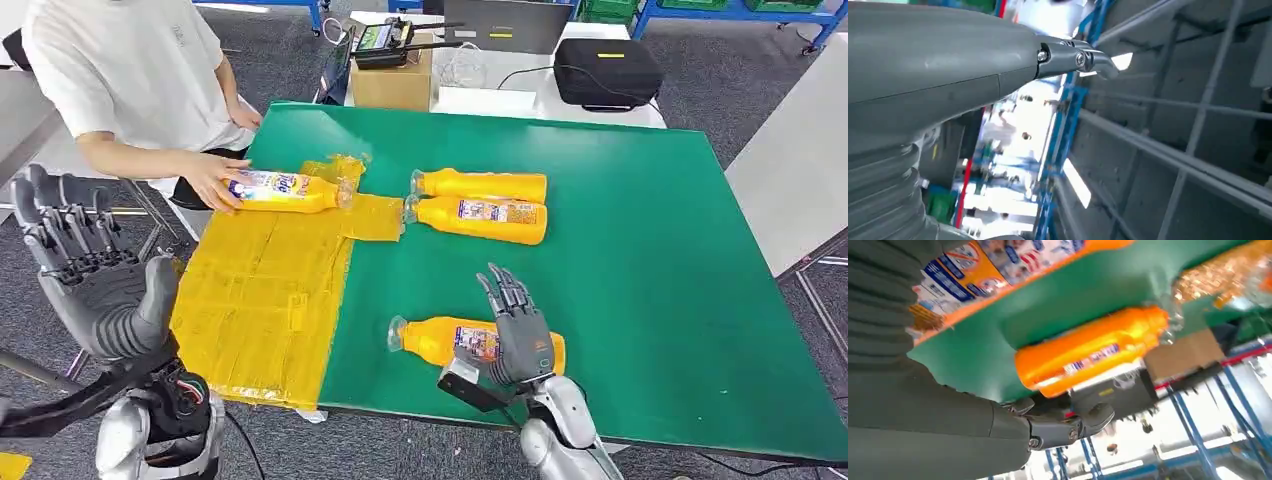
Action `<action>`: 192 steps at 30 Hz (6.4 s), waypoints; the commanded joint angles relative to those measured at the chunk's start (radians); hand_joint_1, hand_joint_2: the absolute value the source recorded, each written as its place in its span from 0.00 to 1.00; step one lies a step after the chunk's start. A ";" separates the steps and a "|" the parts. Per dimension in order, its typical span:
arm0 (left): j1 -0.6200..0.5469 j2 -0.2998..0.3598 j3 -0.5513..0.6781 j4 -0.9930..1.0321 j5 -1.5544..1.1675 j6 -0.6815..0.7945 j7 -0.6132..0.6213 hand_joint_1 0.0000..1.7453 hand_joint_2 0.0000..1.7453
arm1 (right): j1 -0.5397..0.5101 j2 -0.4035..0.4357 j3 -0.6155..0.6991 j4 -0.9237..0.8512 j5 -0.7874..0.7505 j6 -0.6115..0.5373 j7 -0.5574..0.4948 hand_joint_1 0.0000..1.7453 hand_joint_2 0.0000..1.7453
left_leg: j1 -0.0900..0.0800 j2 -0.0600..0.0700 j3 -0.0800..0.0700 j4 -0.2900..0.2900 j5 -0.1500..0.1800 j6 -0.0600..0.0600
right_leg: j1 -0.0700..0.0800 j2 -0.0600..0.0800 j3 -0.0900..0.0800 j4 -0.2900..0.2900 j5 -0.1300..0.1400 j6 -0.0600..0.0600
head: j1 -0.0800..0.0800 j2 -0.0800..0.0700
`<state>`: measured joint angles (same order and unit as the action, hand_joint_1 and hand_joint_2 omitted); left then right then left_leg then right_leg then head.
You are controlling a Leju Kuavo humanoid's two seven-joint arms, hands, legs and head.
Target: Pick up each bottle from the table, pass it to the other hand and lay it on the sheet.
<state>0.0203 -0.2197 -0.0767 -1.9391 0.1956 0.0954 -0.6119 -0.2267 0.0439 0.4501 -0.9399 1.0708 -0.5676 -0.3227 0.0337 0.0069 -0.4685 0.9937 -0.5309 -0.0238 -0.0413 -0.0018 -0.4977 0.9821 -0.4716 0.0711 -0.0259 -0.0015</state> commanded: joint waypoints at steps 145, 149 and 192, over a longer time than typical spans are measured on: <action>-0.071 0.060 -0.186 0.414 -0.140 0.044 0.387 0.00 1.00 | 0.039 -0.050 -0.112 -0.048 -0.499 0.604 0.024 1.00 1.00 | 0.000 0.001 0.001 -0.003 0.001 0.003 | 0.001 0.001 -0.001 -0.003 0.003 -0.006 | 0.000 0.000; -0.061 0.063 -0.196 0.380 -0.167 0.068 0.368 0.00 1.00 | 0.062 -0.014 -0.135 -0.128 -0.568 0.605 -0.056 1.00 1.00 | 0.000 0.001 -0.001 -0.002 0.001 0.003 | 0.002 0.002 -0.003 -0.003 0.004 -0.007 | 0.000 0.000; 0.080 0.061 -0.290 0.588 0.140 -0.386 0.085 0.00 1.00 | 0.108 0.074 0.089 -0.273 -0.823 0.817 -0.153 1.00 1.00 | 0.000 0.004 -0.005 -0.003 0.000 0.002 | 0.001 0.003 -0.007 -0.003 0.003 -0.005 | 0.000 0.000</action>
<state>0.1904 -0.1961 -0.3125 -1.4526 0.3182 -0.2648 -0.5379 -0.0135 0.1137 0.3586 -1.4583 0.2182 0.1813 -0.4723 0.0337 0.0084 -0.4763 0.9935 -0.5307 -0.0237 -0.0409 -0.0013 -0.5059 0.9819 -0.4694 0.0688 -0.0263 -0.0015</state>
